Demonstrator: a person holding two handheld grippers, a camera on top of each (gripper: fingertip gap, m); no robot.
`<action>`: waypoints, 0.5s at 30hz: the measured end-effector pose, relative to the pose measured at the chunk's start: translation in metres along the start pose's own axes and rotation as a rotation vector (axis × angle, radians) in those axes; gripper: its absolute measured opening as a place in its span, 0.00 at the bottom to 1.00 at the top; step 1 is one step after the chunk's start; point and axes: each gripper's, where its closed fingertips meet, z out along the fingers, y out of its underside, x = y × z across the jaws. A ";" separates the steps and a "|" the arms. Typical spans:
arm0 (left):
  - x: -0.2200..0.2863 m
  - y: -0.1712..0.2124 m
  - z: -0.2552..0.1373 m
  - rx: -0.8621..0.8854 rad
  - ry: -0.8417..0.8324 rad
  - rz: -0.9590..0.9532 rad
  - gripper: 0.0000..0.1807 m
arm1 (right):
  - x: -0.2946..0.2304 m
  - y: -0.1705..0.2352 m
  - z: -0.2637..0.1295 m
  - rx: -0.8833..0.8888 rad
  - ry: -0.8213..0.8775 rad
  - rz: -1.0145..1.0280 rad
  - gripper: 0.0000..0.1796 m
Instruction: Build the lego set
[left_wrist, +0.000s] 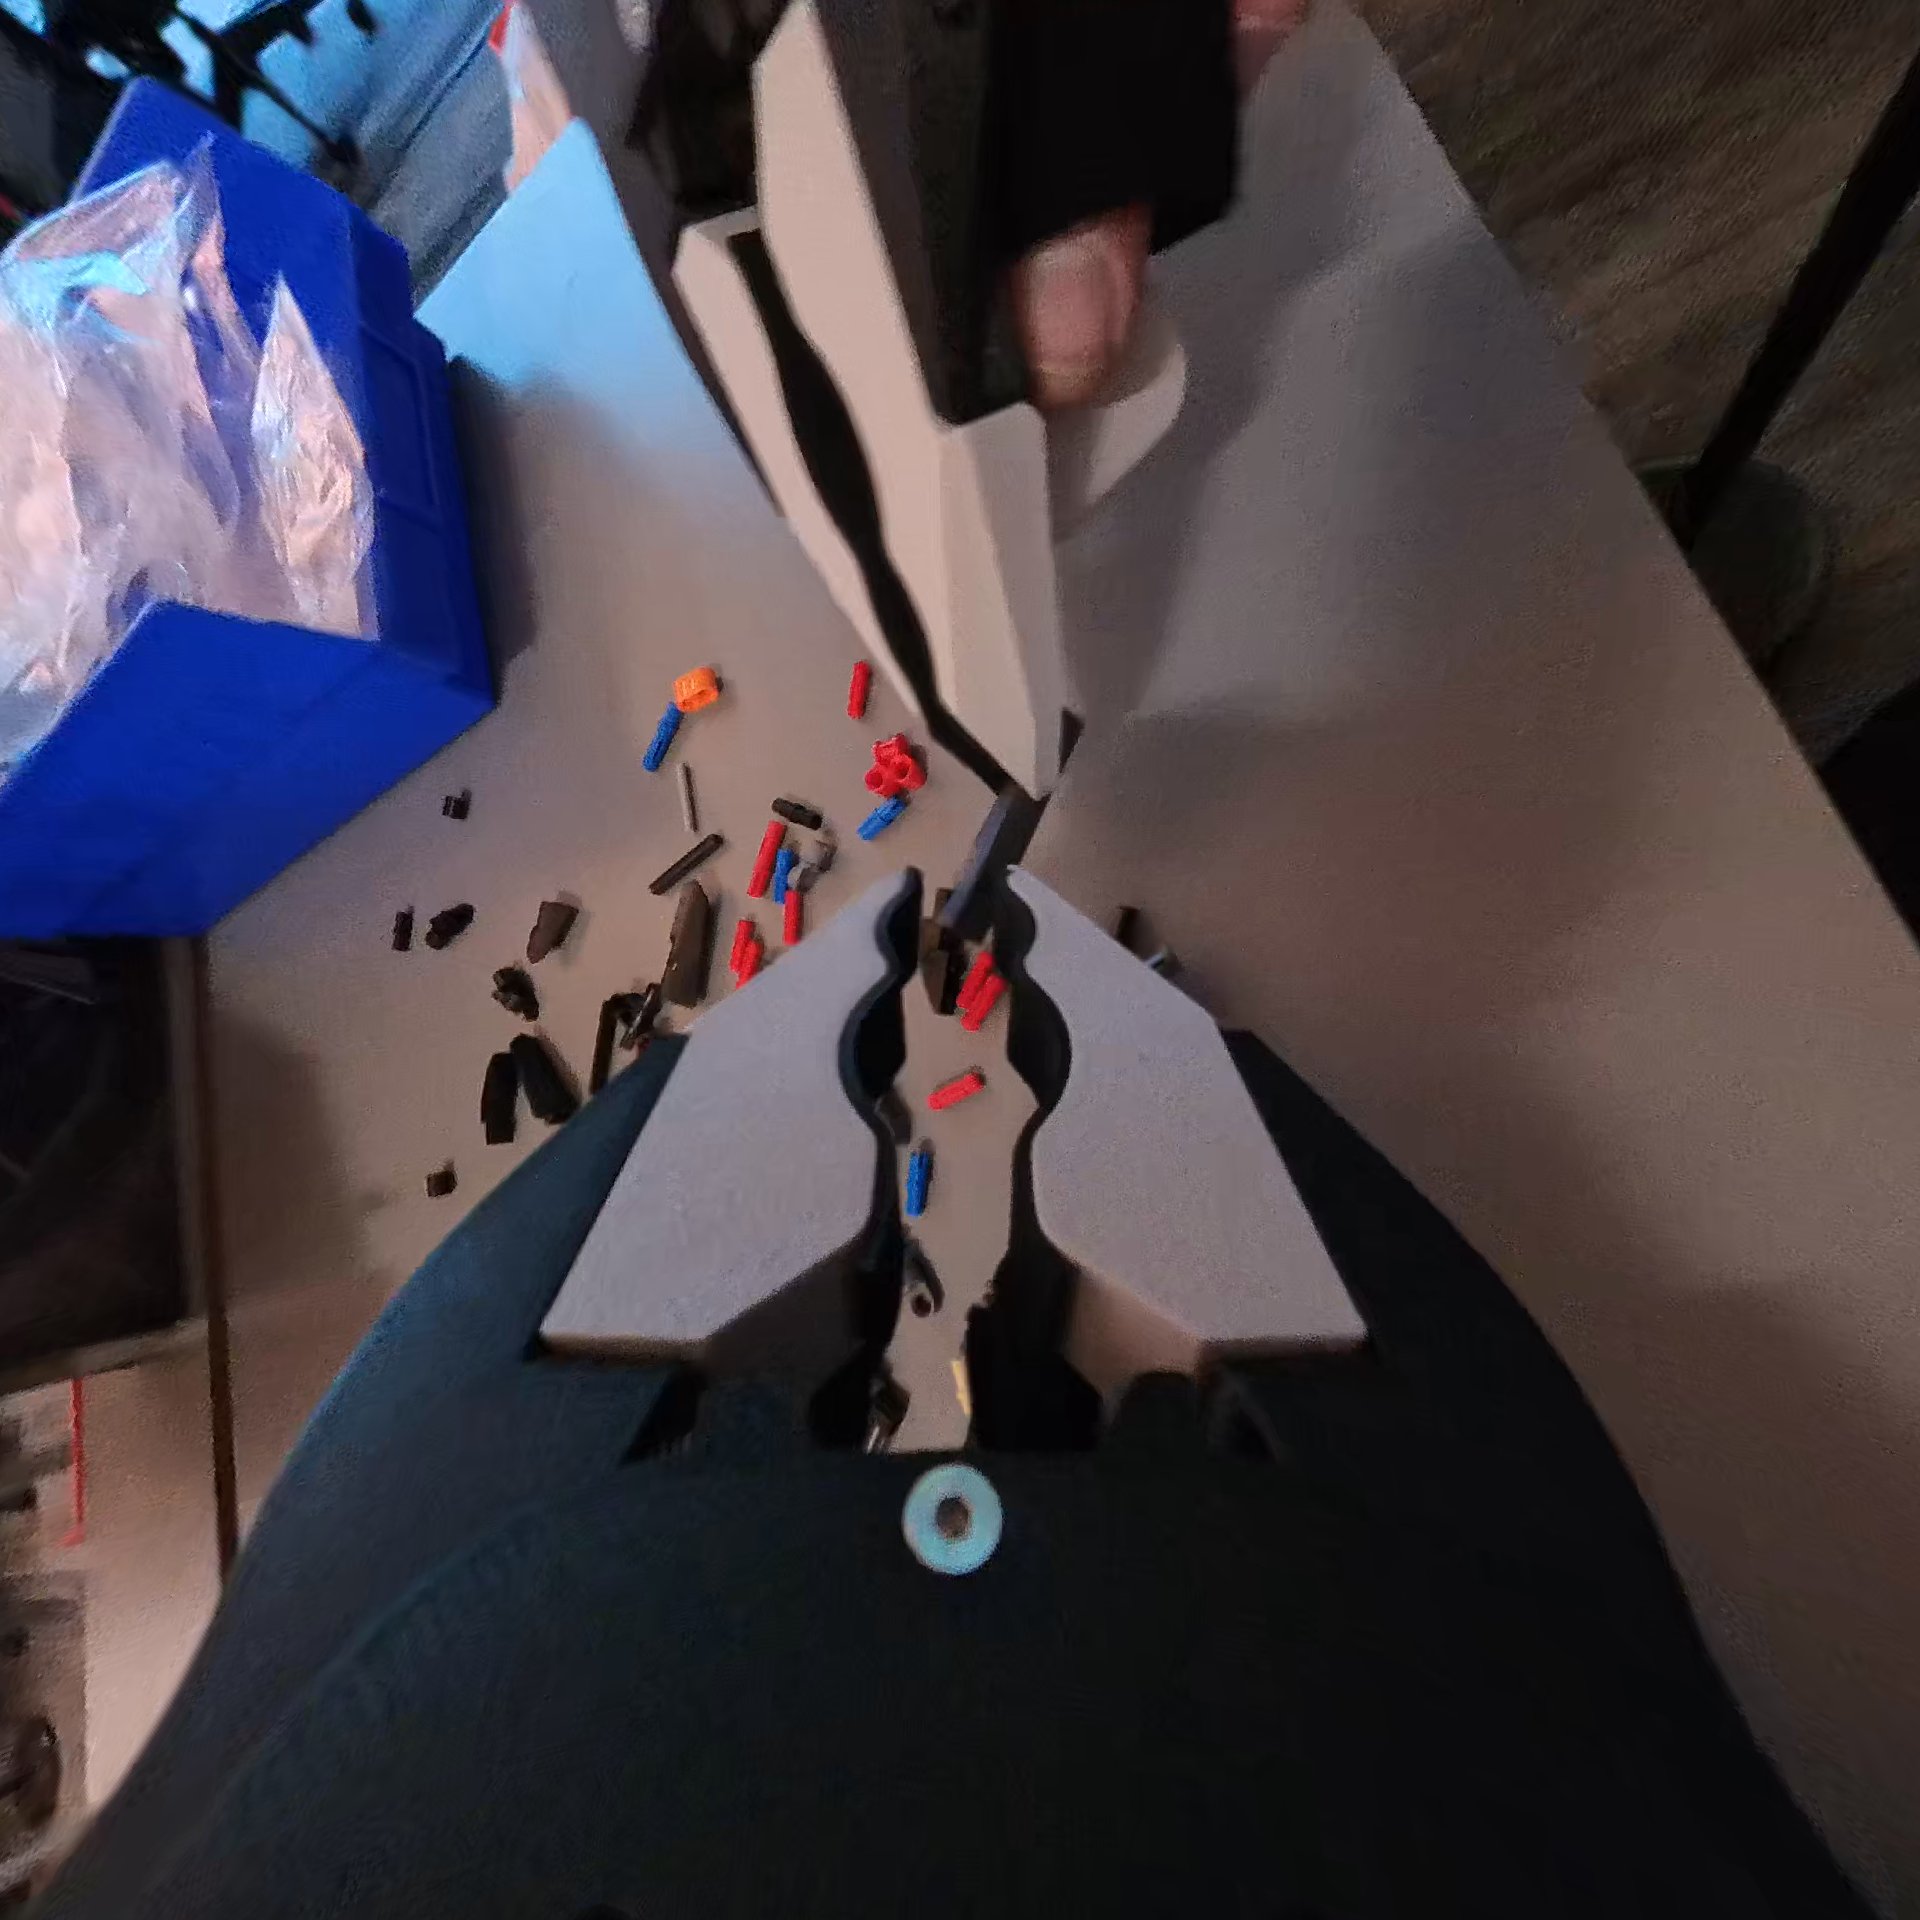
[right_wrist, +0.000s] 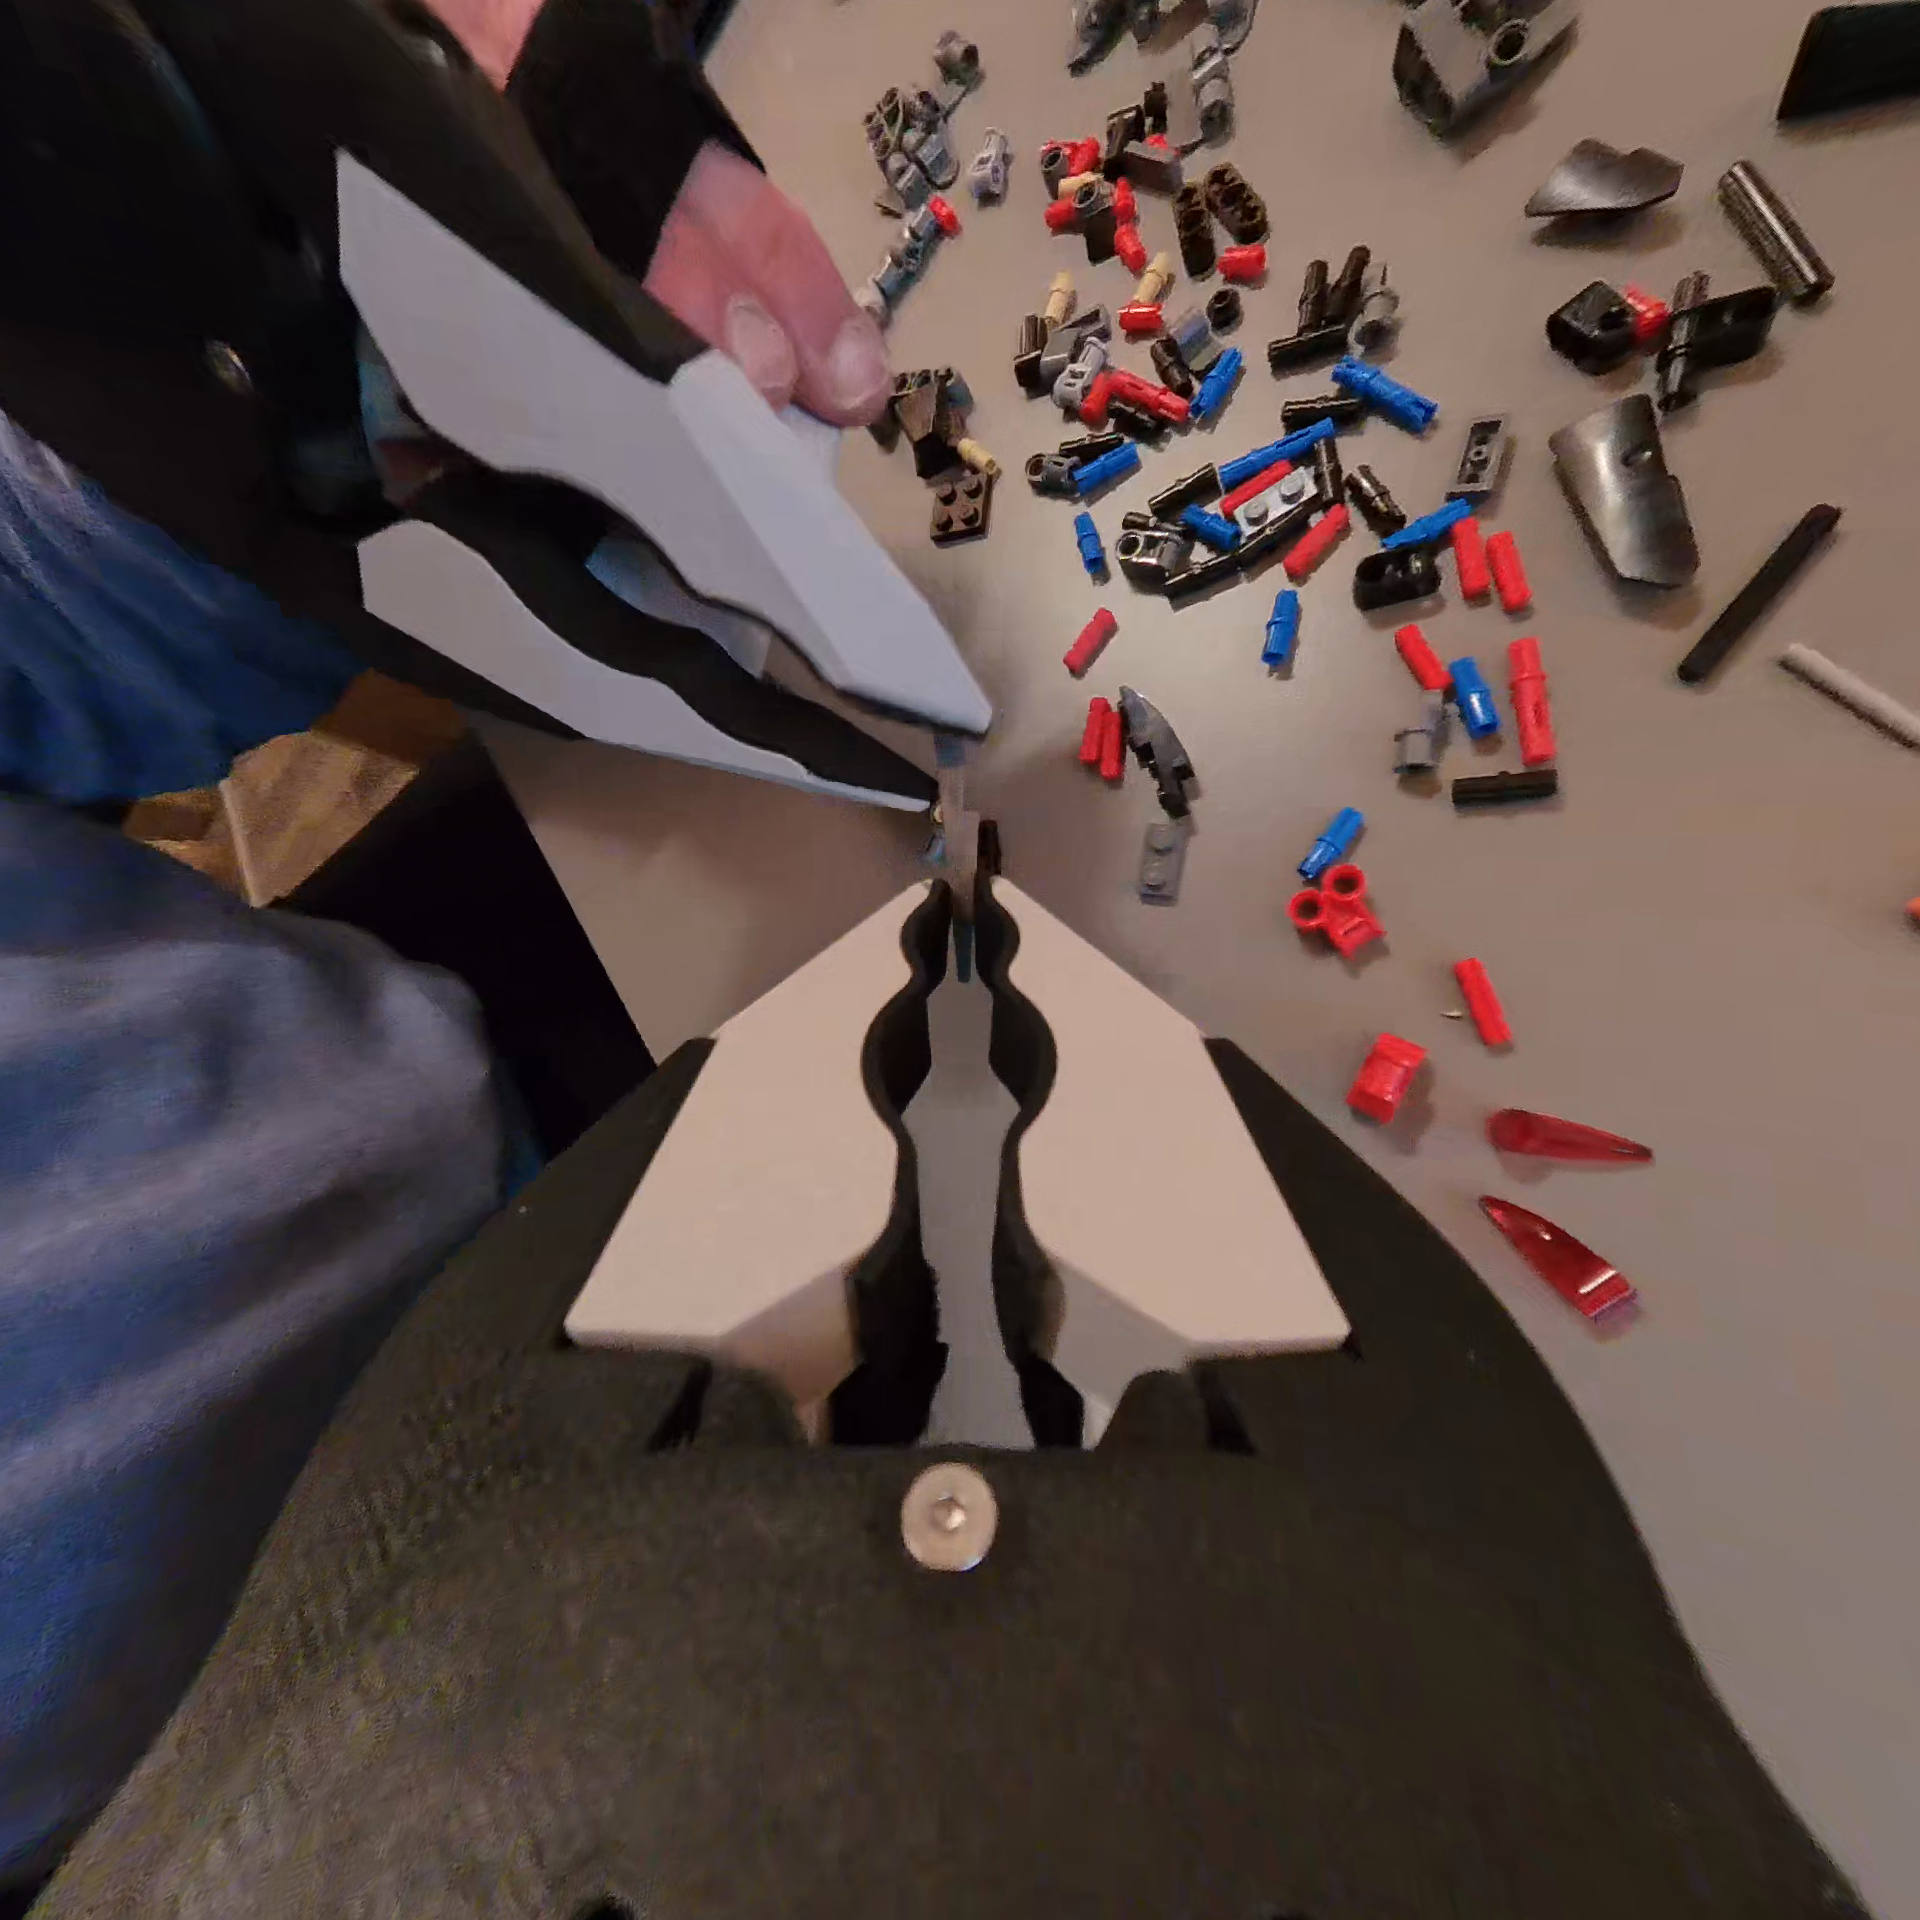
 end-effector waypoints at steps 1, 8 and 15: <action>0.004 -0.003 0.000 0.009 0.011 0.025 0.02 | -0.001 0.000 0.000 -0.002 -0.017 0.005 0.00; 0.003 -0.012 -0.003 0.060 0.029 0.047 0.01 | -0.005 -0.001 -0.009 0.047 -0.110 0.049 0.00; 0.007 -0.012 -0.002 0.034 -0.006 0.158 0.04 | -0.010 -0.004 -0.013 0.072 -0.193 0.071 0.00</action>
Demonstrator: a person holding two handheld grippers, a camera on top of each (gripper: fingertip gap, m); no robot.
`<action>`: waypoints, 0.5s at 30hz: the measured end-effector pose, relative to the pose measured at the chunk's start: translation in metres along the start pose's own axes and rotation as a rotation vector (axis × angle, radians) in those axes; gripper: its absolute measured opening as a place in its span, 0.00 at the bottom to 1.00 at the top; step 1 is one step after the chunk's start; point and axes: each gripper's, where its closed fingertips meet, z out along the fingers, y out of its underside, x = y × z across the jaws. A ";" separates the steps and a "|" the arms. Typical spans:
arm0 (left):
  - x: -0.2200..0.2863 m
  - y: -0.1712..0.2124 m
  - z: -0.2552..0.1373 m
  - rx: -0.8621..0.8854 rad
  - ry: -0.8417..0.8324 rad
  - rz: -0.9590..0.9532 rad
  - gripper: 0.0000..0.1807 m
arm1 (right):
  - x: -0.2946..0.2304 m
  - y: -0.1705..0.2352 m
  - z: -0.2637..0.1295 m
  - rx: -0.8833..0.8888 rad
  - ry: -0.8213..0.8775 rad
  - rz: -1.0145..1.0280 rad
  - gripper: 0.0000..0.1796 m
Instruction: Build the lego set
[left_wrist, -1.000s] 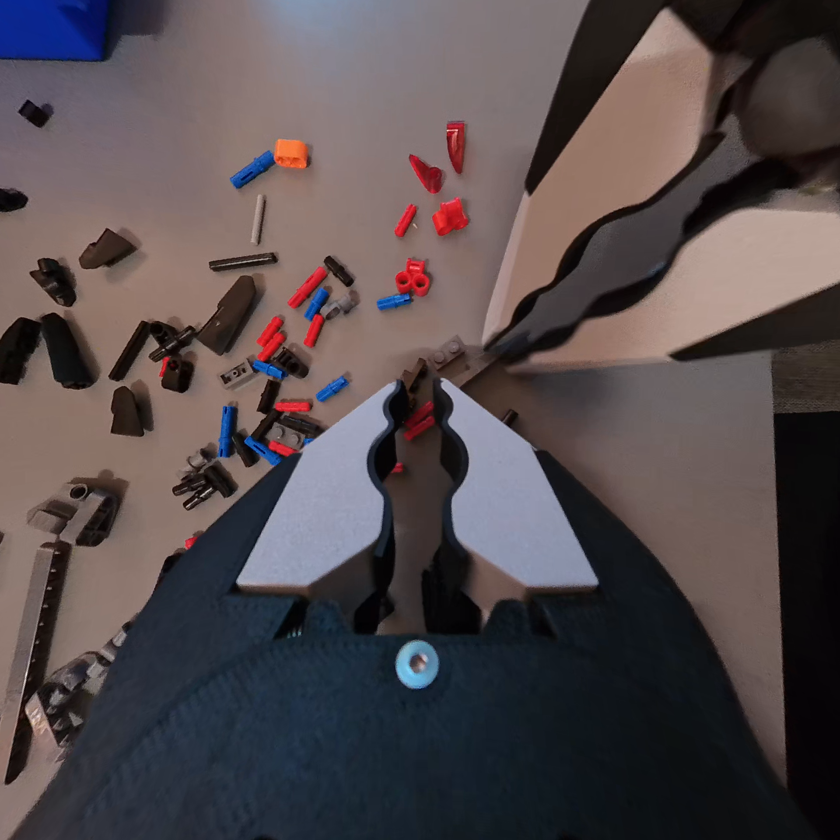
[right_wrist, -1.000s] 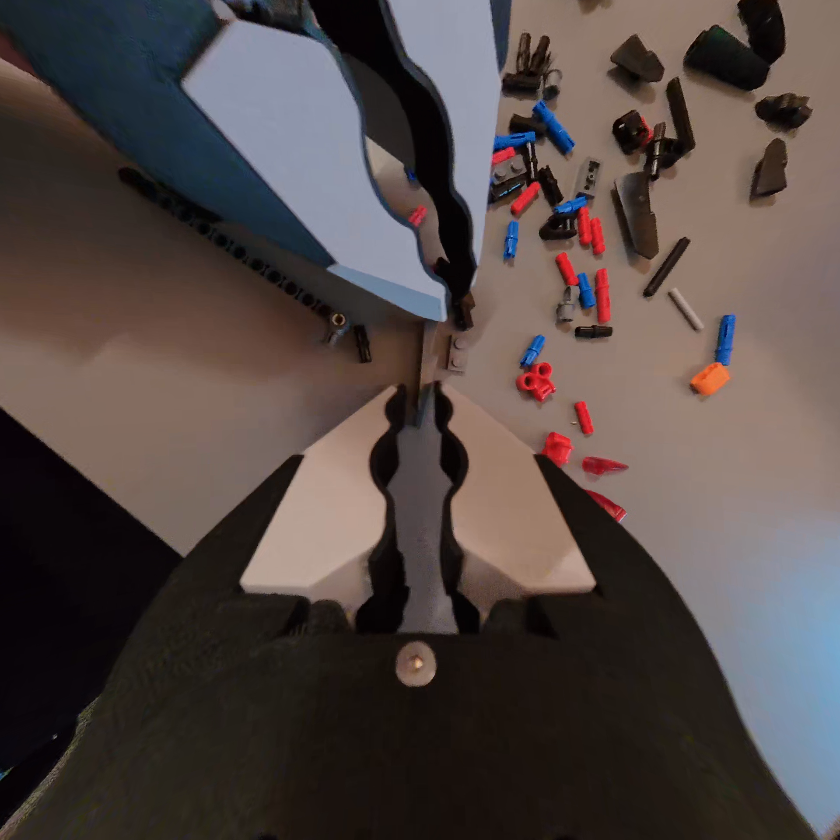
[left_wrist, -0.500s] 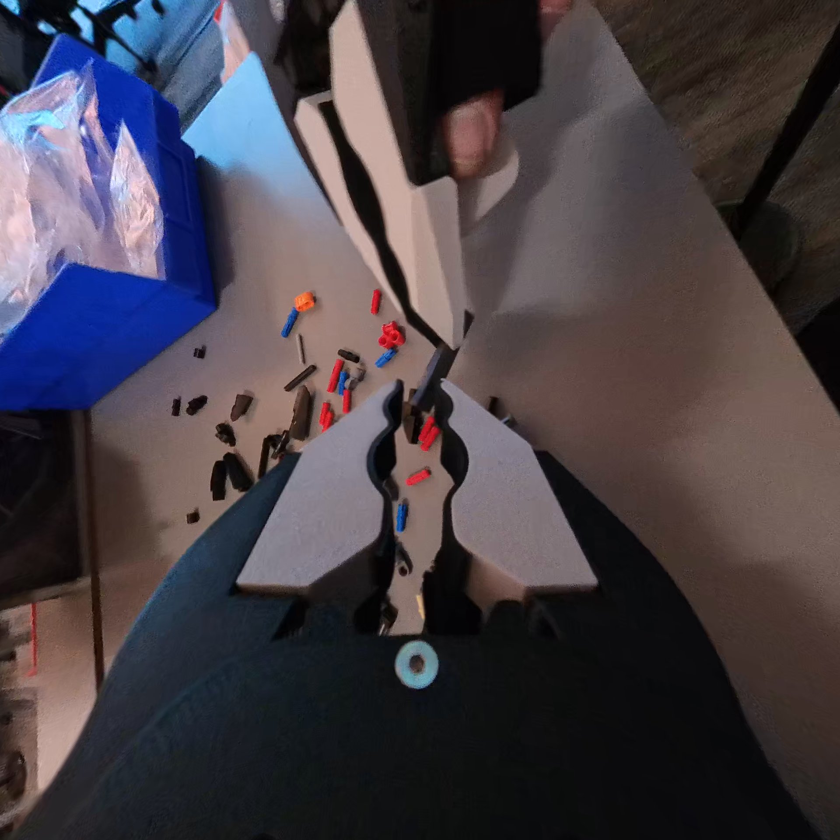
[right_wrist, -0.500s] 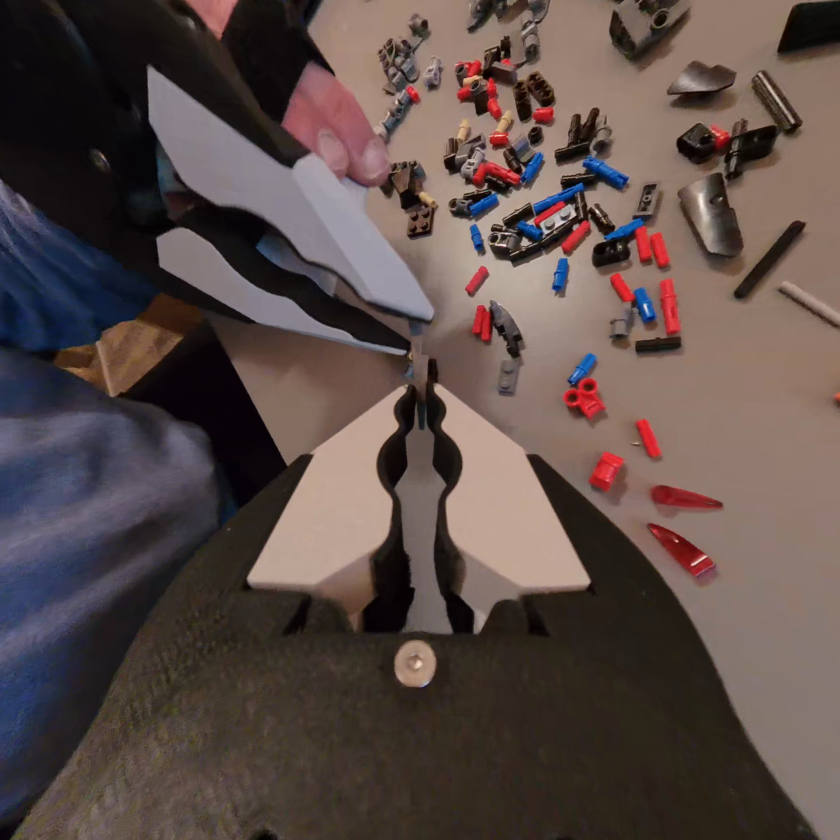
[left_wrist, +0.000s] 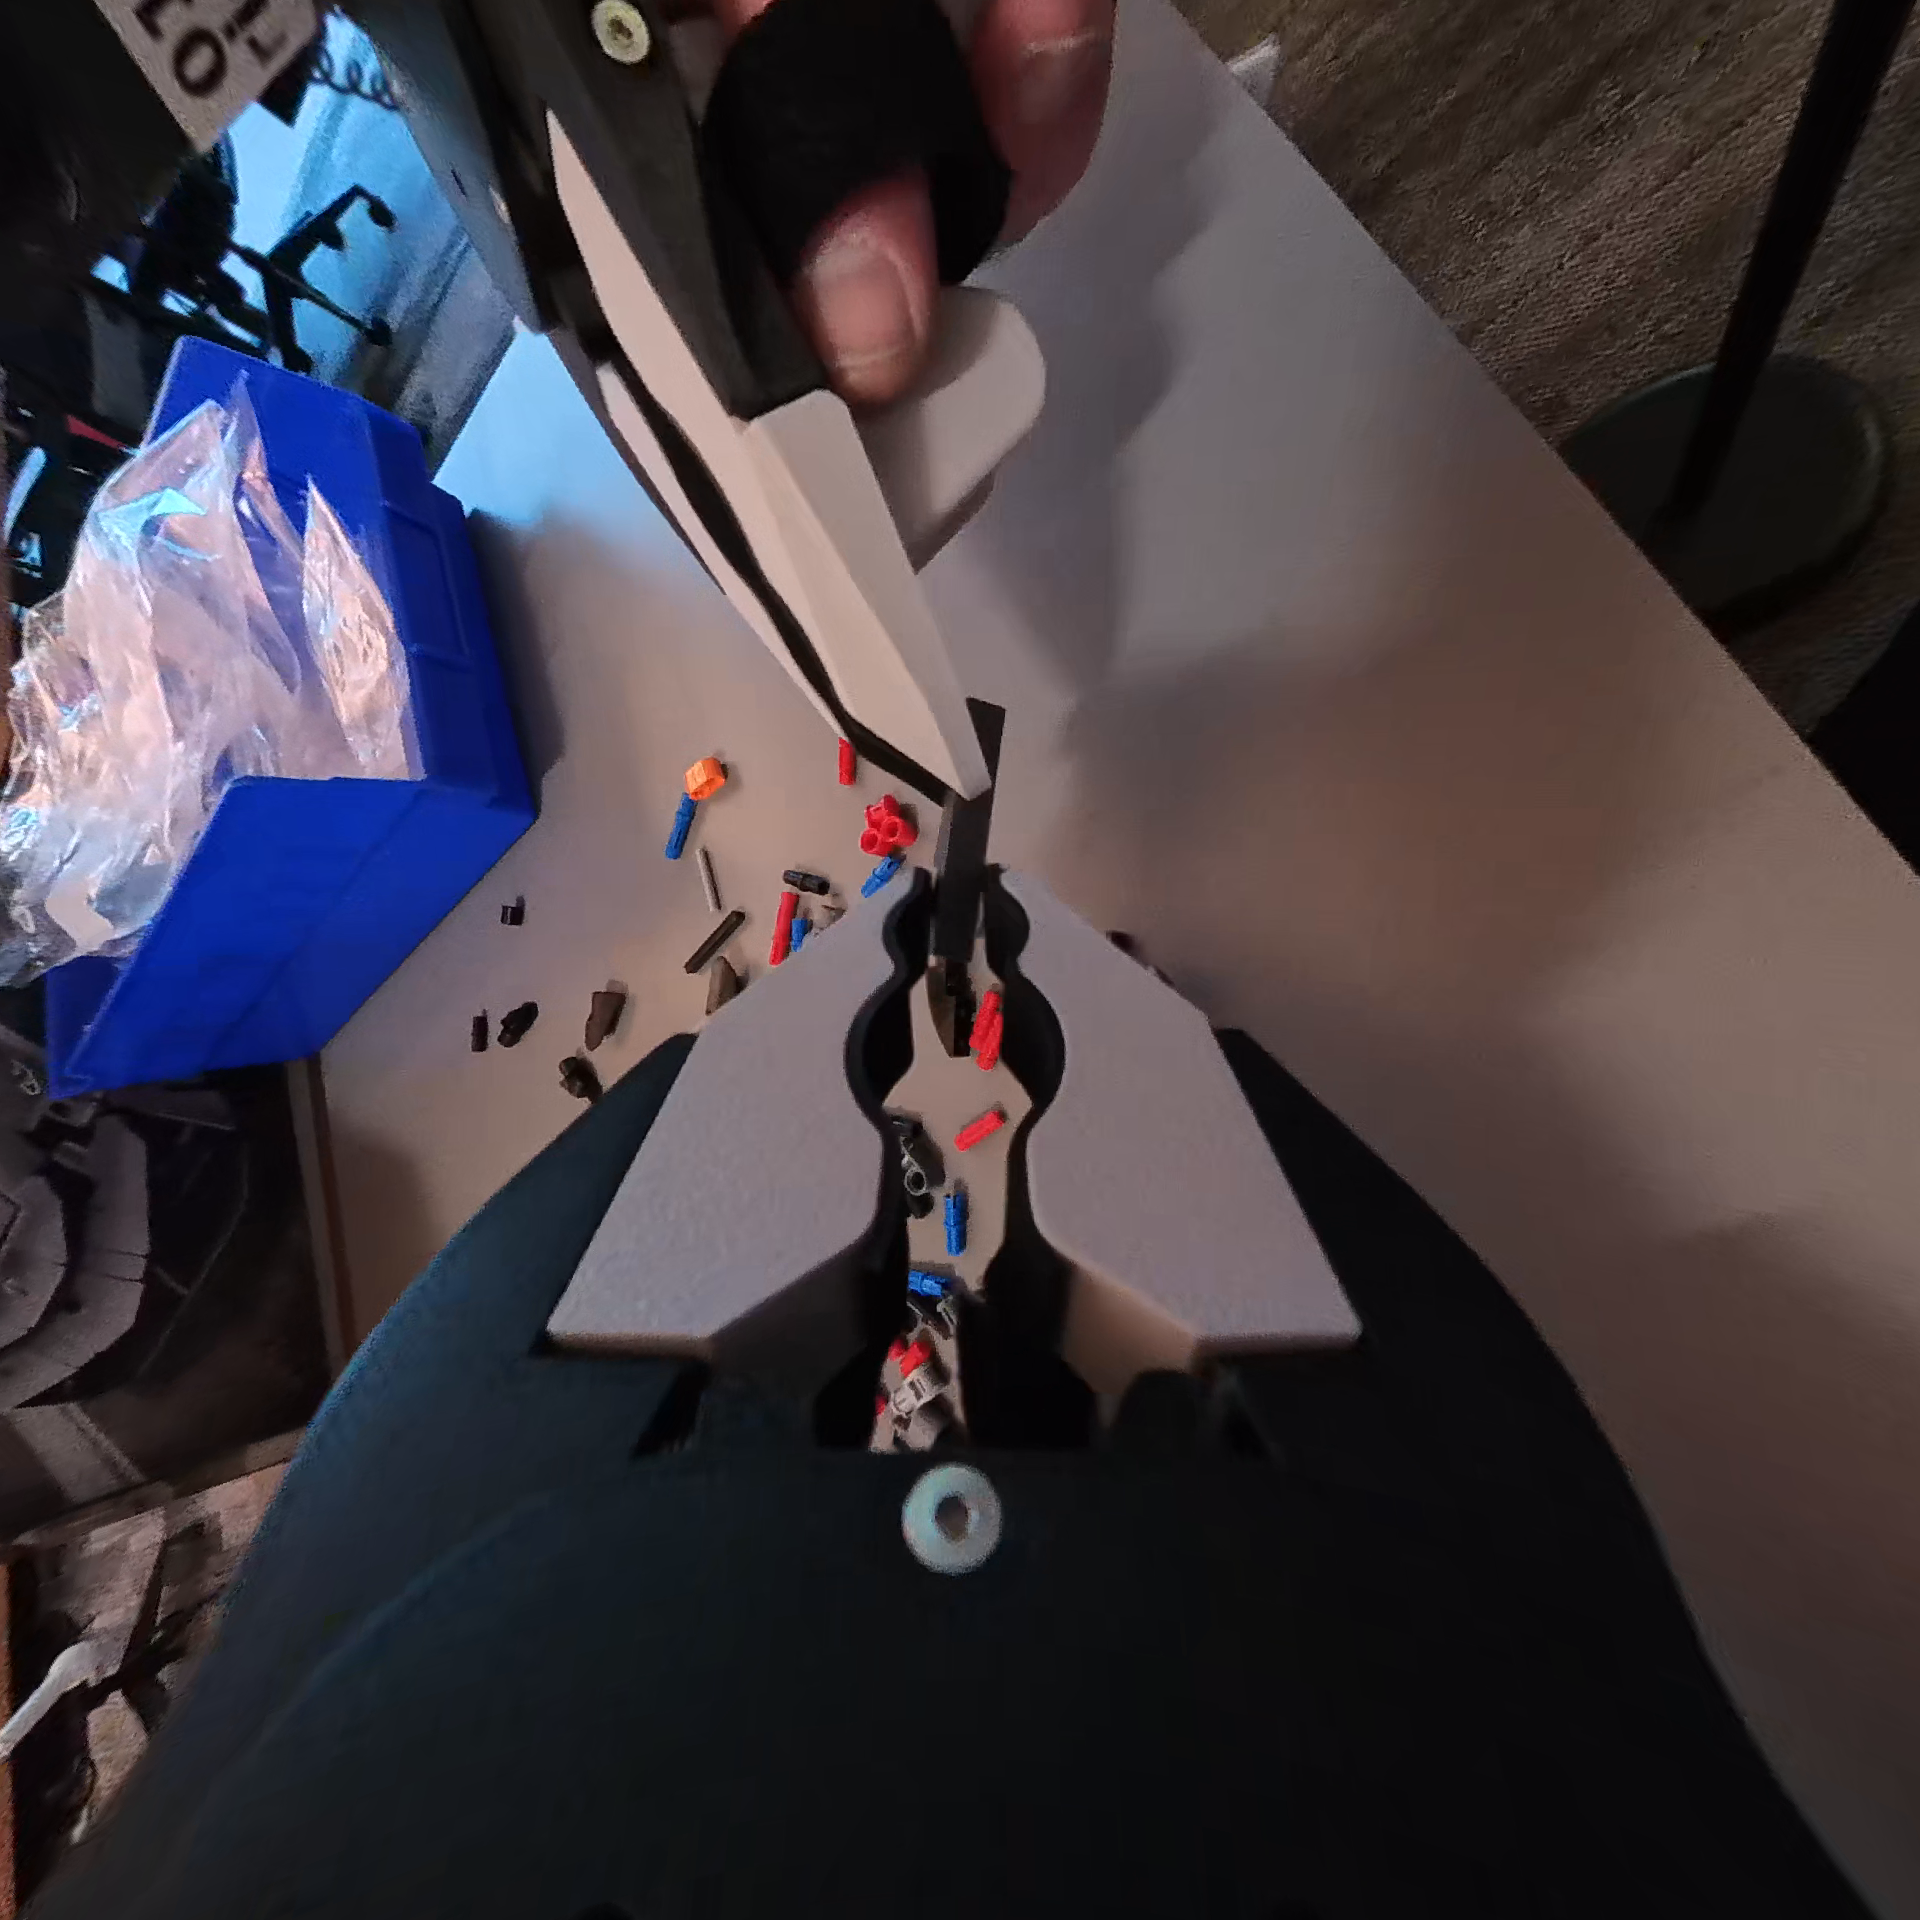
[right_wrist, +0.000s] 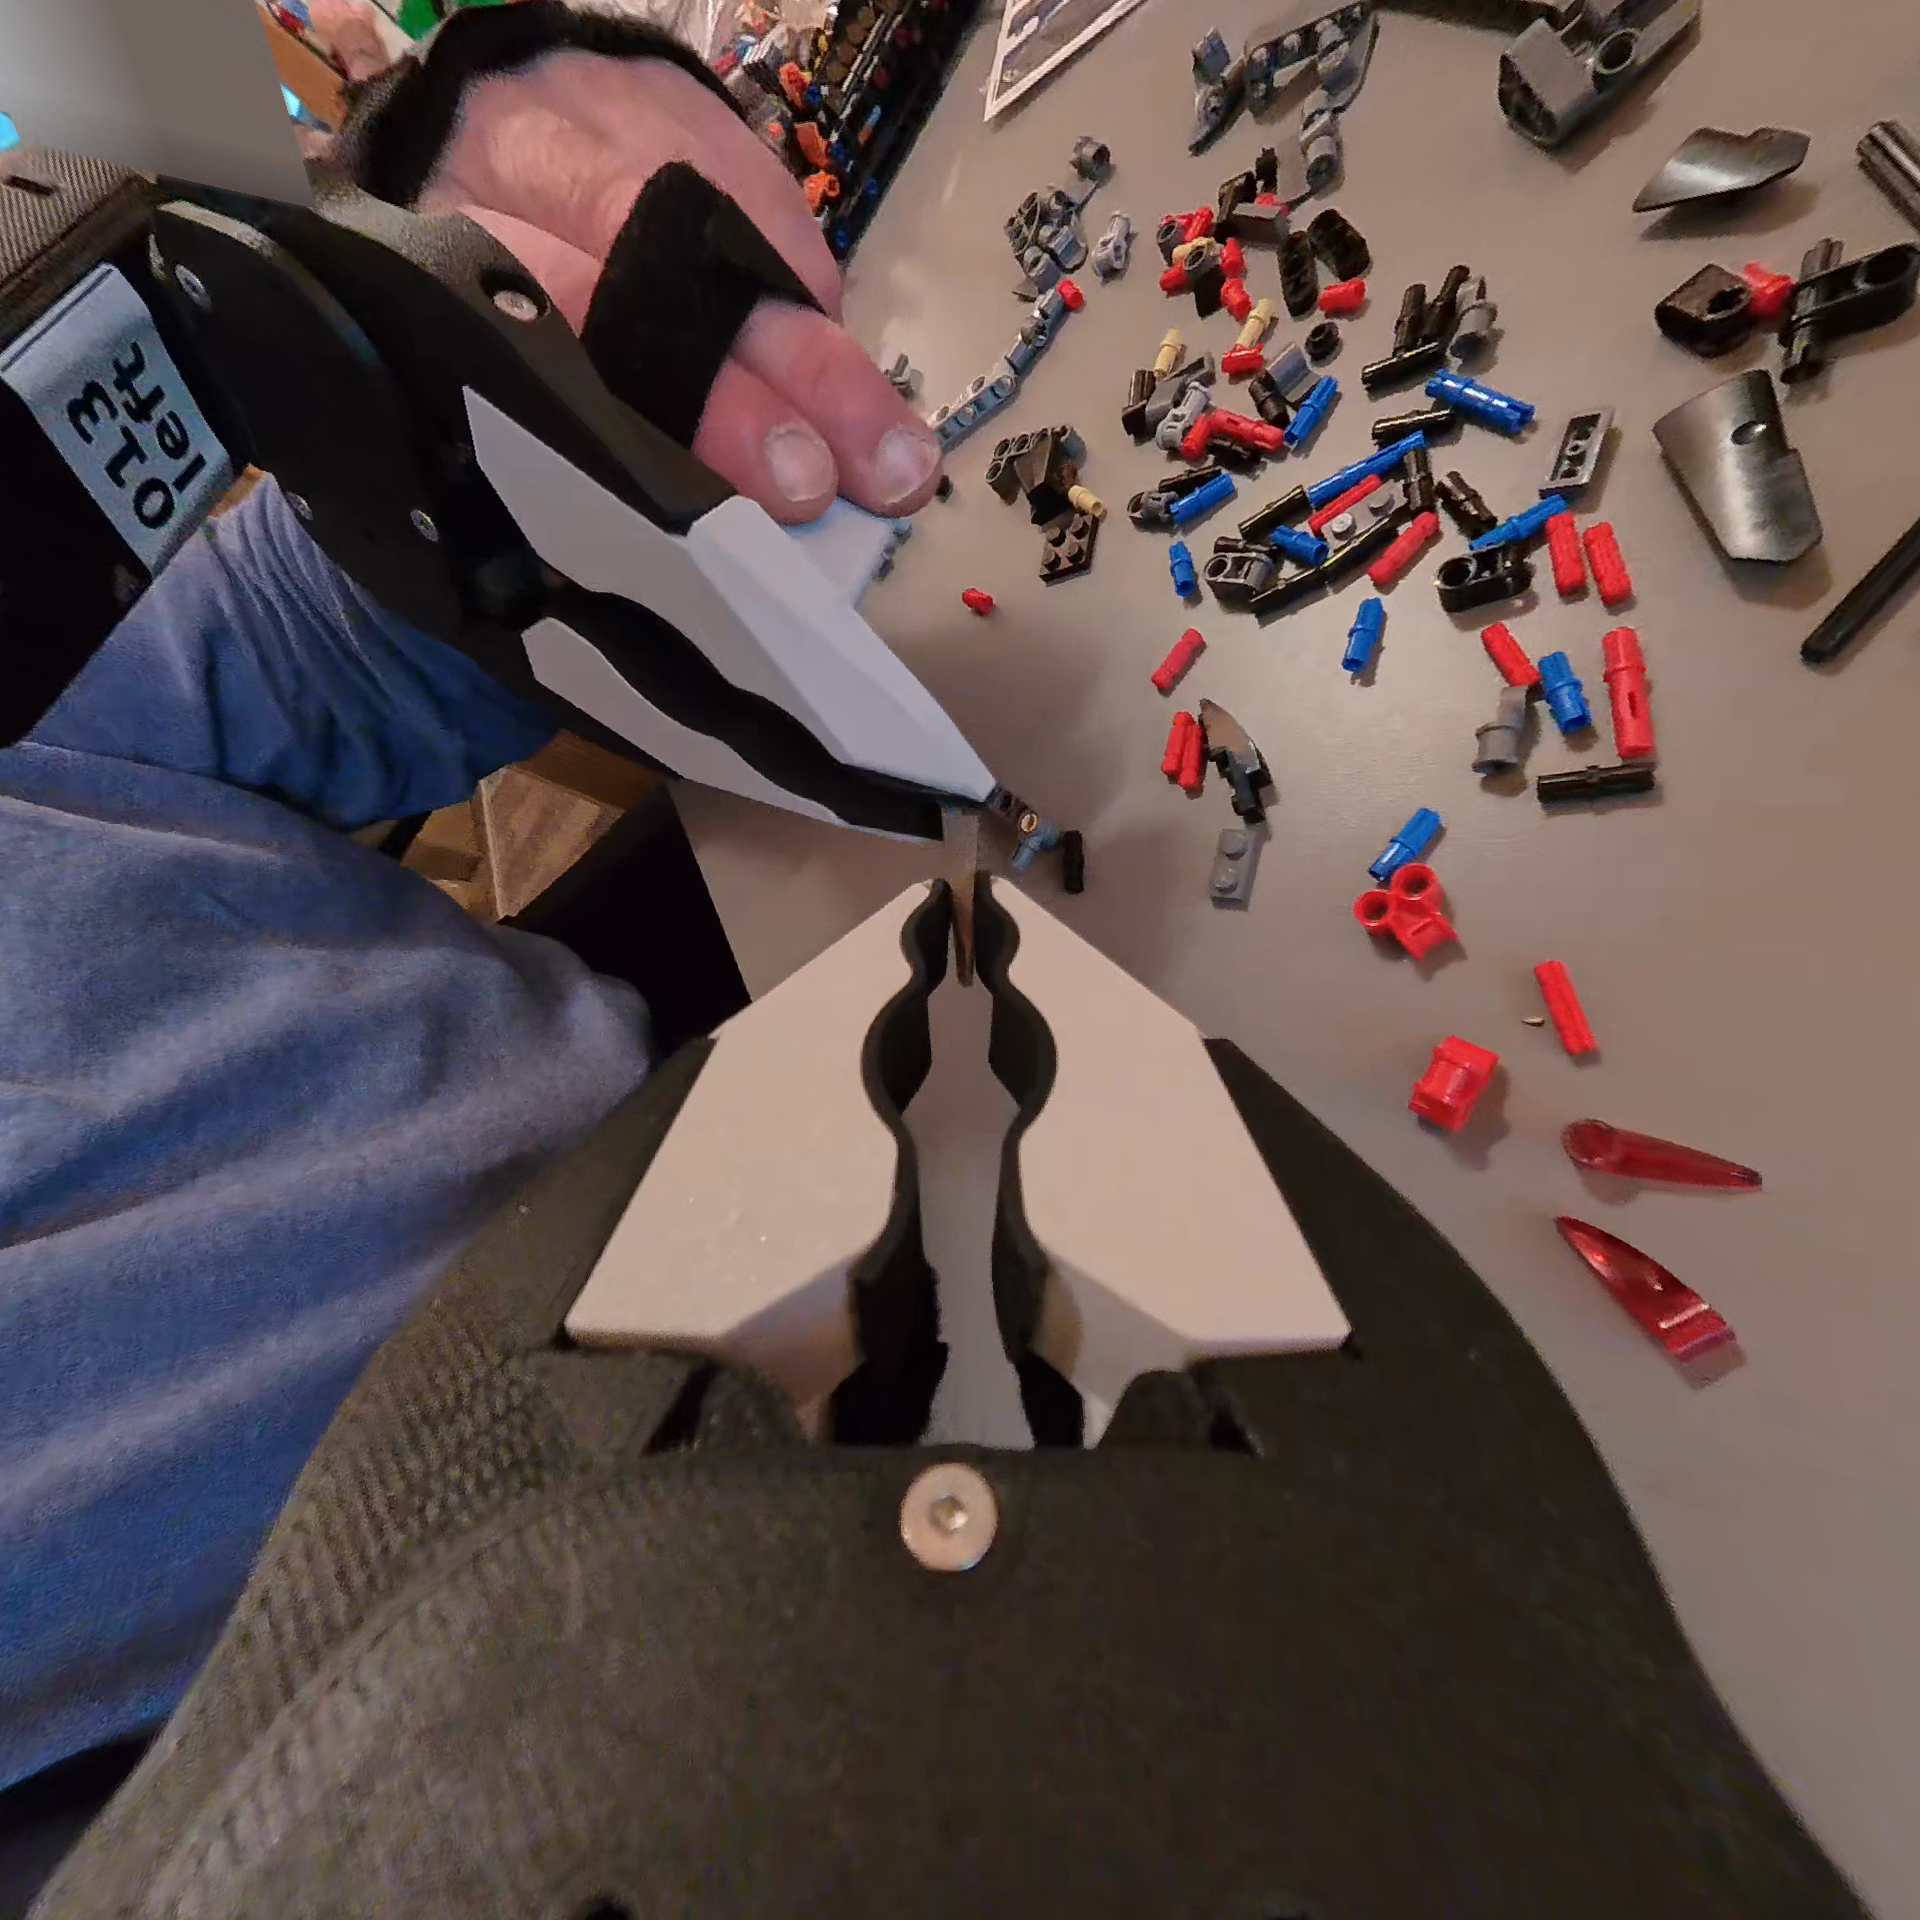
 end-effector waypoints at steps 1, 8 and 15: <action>0.000 0.000 0.000 -0.003 0.003 0.003 0.04 | 0.000 0.000 0.000 0.004 -0.004 -0.001 0.00; 0.000 0.001 0.002 -0.006 0.099 -0.101 0.04 | -0.006 -0.014 -0.012 0.010 0.337 -0.464 0.11; -0.004 -0.007 0.007 0.028 0.247 -0.190 0.04 | 0.003 -0.010 -0.009 -0.170 0.653 -0.804 0.04</action>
